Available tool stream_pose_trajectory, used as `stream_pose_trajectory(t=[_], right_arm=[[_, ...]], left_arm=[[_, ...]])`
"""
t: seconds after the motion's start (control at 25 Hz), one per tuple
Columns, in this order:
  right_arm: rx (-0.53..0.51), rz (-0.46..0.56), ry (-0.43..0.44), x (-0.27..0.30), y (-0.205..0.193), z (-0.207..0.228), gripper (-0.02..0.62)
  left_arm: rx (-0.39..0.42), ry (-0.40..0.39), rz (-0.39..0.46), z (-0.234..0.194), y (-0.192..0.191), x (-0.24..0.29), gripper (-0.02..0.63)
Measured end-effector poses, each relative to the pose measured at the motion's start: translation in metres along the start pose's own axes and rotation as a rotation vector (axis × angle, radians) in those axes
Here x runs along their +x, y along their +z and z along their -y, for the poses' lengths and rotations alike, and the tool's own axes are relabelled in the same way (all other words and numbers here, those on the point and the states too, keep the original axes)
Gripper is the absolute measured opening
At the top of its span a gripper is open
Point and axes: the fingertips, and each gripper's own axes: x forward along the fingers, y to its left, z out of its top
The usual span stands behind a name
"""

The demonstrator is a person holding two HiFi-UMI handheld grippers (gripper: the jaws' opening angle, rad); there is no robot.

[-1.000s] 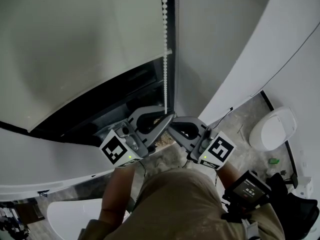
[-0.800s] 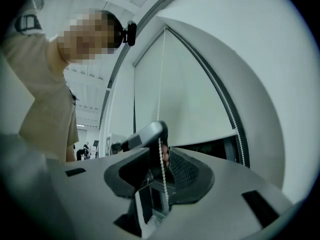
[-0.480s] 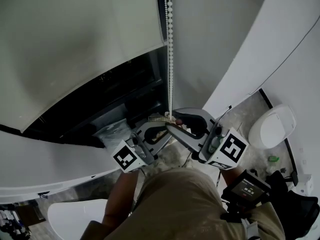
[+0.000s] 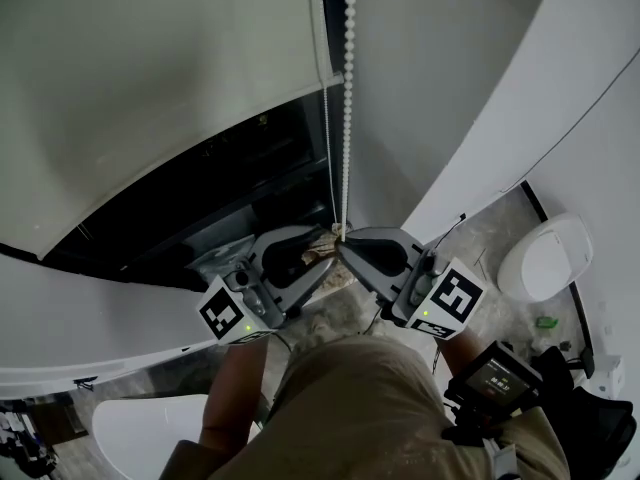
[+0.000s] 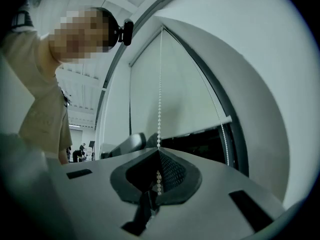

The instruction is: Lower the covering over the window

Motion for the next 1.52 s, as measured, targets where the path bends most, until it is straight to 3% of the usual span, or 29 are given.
stream_pose_trajectory(t=[0.12,0.16,0.2,0.36,0.4,0.48,0.56,0.8,0.92,1.08,1.16,1.2,1.28,1.4,1.48,1.52], right_arm=[[0.009,-0.009,0.024,0.003,-0.005,-0.006,0.008],[0.007,-0.011,0.029,0.004,-0.005,-0.007,0.008],[0.004,-0.014,0.033,0.005,-0.005,-0.008,0.008],[-0.016,0.019,0.072,0.002,0.003,-0.014,0.009],[-0.012,0.043,0.103,-0.002,0.005,-0.017,0.020],[0.010,0.095,0.173,-0.011,0.010,-0.021,0.131],[0.030,0.142,0.205,-0.020,0.018,-0.021,0.149],[-0.051,0.171,0.119,-0.010,0.047,-0.014,0.145],[-0.062,0.129,0.062,-0.001,0.050,-0.017,0.019],[-0.053,0.098,0.045,0.002,0.045,-0.019,0.009],[-0.040,0.091,0.057,0.001,0.037,-0.017,0.008],[-0.034,0.077,0.060,0.001,0.029,-0.018,0.008],[-0.016,0.049,0.070,0.001,0.012,-0.021,0.008],[-0.001,0.040,0.091,0.004,0.003,-0.025,0.008],[-0.010,0.031,0.079,0.007,0.004,-0.023,0.008],[-0.012,0.026,0.076,0.007,0.004,-0.022,0.008]], left_arm=[[0.029,-0.009,-0.043,0.002,0.007,0.020,0.110],[0.034,-0.010,-0.057,0.002,0.007,0.024,0.094],[0.035,-0.011,-0.064,0.002,0.008,0.025,0.031],[0.069,-0.026,-0.058,0.005,0.012,0.022,0.021],[0.095,-0.027,-0.068,0.007,0.013,0.022,0.021],[0.143,-0.025,-0.107,0.010,0.009,0.020,0.021],[0.155,-0.022,-0.157,0.009,-0.006,0.015,0.021],[0.052,-0.049,-0.203,0.022,-0.043,0.007,0.021],[0.055,-0.059,-0.211,0.027,-0.042,0.007,0.020],[0.000,-0.098,-0.185,0.023,-0.031,-0.005,0.023],[-0.050,-0.109,-0.103,0.016,-0.014,-0.010,0.139],[-0.054,-0.104,-0.066,0.012,-0.004,-0.010,0.152],[-0.025,-0.086,-0.038,0.009,0.011,-0.003,0.152],[0.032,-0.079,-0.075,0.011,0.016,0.016,0.144],[0.032,-0.071,-0.095,0.011,0.015,0.022,0.042],[0.021,-0.064,-0.093,0.011,0.014,0.023,0.026]])
